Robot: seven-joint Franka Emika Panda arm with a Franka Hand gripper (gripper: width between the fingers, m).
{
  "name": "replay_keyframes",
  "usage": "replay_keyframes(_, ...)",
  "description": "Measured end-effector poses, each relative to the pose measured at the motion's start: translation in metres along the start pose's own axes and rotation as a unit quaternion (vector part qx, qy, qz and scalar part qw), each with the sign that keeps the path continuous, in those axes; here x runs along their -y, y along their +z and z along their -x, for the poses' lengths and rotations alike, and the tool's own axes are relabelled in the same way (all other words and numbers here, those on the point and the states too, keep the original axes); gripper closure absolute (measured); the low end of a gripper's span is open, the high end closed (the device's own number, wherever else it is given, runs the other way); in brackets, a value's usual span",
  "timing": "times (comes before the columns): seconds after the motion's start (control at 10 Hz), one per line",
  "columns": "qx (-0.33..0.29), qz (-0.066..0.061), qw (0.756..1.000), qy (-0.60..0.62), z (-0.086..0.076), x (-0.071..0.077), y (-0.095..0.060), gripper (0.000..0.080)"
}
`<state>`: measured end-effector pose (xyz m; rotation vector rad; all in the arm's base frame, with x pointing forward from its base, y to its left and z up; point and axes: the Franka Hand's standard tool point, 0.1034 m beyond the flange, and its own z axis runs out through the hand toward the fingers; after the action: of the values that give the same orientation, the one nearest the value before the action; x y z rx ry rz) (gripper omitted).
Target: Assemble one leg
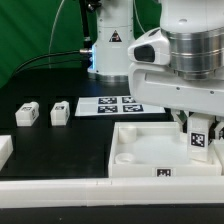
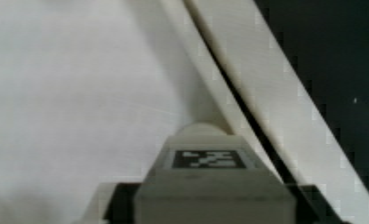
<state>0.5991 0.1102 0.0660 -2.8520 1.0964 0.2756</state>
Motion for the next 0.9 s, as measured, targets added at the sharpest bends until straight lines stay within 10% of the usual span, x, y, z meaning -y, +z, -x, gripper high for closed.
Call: replay_keyframes(0.9,0.020,-0.015,0.928,0.372,0.0055,0.0070,0.0022,0.0508)
